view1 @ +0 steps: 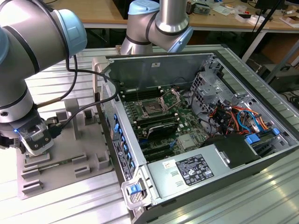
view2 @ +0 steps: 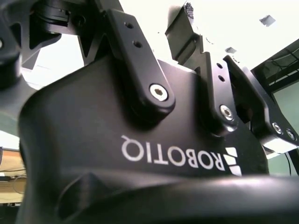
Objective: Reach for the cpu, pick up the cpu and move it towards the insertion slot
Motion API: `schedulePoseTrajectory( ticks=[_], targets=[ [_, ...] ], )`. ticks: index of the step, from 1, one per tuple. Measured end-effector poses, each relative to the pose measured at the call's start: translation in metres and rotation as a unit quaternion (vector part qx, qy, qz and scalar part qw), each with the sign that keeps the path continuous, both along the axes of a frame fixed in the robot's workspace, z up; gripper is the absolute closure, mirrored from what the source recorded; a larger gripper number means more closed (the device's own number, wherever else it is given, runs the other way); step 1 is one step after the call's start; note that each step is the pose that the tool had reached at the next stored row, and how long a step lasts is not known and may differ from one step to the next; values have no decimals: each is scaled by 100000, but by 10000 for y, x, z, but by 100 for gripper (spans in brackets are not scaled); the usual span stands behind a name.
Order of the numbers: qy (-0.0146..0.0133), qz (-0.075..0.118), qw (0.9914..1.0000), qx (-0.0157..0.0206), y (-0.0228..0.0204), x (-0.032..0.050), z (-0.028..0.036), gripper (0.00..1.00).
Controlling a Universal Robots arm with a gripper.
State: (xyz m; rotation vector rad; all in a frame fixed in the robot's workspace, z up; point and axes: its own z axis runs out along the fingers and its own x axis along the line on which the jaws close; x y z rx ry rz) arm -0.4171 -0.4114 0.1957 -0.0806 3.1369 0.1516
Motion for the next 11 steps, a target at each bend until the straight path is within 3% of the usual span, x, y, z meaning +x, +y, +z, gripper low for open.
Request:
schedulePoseTrajectory(
  ticks=[11],
  targets=[
    [0, -3, 99998, 626, 0, 0, 7, 45]
  ],
)
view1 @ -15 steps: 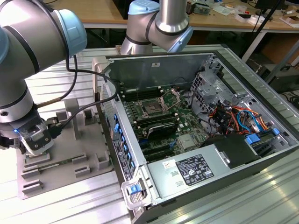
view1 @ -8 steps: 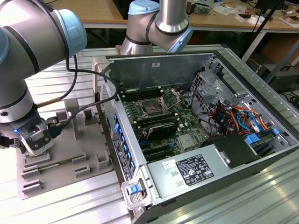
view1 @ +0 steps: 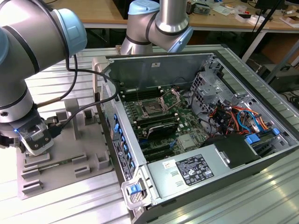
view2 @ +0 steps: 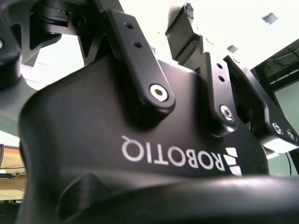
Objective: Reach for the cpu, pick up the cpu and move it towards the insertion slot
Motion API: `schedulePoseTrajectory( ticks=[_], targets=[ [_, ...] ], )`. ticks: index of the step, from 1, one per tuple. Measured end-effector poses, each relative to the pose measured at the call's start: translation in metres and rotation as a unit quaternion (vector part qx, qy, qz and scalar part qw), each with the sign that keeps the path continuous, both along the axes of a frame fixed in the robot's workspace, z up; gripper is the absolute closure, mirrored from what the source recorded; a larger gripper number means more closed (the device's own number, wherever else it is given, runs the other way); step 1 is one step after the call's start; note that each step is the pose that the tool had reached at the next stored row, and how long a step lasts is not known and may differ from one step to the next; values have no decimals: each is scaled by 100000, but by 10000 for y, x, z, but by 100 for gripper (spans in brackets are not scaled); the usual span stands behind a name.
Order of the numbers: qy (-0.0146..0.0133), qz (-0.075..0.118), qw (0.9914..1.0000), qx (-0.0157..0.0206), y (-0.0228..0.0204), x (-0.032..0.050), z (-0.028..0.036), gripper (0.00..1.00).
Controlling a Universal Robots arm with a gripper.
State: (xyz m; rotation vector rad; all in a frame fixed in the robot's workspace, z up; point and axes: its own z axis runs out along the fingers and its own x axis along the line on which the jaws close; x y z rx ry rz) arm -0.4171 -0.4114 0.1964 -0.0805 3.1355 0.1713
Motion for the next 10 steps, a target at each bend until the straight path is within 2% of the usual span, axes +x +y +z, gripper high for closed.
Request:
schedulePoseTrajectory(
  ticks=[10],
  targets=[
    [6, 4, 99998, 582, 0, 0, 5, 45]
  ],
)
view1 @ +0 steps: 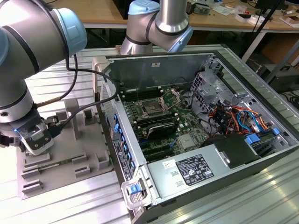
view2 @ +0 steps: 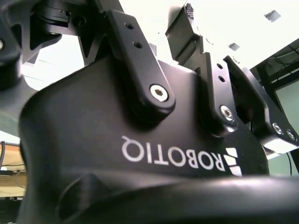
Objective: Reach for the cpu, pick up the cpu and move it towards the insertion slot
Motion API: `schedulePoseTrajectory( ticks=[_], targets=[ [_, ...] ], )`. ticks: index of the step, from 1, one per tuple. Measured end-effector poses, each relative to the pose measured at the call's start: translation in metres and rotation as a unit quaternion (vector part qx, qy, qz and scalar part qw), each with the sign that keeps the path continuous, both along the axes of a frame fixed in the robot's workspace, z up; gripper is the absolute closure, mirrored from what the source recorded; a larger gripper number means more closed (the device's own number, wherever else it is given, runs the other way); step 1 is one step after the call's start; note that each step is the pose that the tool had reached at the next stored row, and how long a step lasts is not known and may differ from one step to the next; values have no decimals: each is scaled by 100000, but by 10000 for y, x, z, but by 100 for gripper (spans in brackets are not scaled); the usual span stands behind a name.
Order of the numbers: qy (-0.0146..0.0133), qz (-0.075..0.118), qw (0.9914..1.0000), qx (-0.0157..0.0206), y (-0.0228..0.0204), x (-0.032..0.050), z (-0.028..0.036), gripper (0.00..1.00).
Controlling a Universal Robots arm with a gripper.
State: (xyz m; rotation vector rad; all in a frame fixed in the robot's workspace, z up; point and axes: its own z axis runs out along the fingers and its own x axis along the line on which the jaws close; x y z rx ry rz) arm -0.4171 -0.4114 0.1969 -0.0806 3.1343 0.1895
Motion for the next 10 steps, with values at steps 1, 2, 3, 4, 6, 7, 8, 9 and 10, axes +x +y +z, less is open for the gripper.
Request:
schedulePoseTrajectory(
  ticks=[1, 2, 3, 4, 6, 7, 8, 9, 10],
  targets=[
    [-3, -2, 100000, 67, 0, 0, 0, 45],
    [-7, -3, 100000, 114, 0, 0, 0, 45],
    [-12, -3, 100000, 194, 0, 0, 2, 45],
    [-11, 1, 100000, 289, 0, 0, 4, 45],
    [-8, -1, 99999, 503, 0, 0, 8, 45],
    [-1, -1, 99998, 559, 0, 0, 12, 45],
    [3, -4, 99998, 639, 0, 0, 19, 45],
    [-1, 1, 99998, 694, 0, 0, 23, 45],
    [-2, -1, 99997, 750, 0, 0, 28, 45]
  ],
)
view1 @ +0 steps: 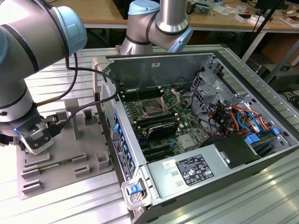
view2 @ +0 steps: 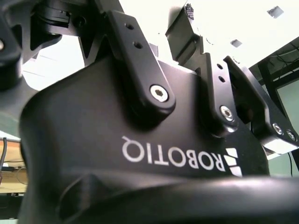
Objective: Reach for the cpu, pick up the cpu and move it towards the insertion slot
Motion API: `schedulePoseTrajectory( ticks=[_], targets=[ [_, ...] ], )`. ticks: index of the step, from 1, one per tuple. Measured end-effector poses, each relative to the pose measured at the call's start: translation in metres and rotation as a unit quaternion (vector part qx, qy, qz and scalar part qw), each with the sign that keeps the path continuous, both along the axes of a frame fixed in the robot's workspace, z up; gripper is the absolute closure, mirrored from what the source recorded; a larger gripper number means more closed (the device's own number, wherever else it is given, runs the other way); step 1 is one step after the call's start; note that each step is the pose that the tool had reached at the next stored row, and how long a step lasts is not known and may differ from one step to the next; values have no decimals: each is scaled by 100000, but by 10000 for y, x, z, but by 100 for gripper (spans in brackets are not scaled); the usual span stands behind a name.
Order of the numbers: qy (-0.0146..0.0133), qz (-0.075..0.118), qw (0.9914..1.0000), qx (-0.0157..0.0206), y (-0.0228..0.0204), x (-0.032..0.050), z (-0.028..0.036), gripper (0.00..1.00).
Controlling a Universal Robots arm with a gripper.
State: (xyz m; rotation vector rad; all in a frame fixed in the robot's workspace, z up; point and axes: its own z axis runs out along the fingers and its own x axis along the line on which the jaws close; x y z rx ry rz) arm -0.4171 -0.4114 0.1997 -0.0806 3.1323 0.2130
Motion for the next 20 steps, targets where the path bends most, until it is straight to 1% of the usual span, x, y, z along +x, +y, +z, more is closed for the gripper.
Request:
schedulePoseTrajectory(
  ticks=[5, 7, 9, 20],
  targets=[
    [-12, 0, 100000, 227, 0, 0, 20, 45],
    [-4, 0, 100000, 264, 0, 0, 28, 45],
    [-3, -2, 100000, 267, 0, 0, 38, 45],
    [12, 4, 100000, 229, 0, 0, 48, 45]
  ],
)
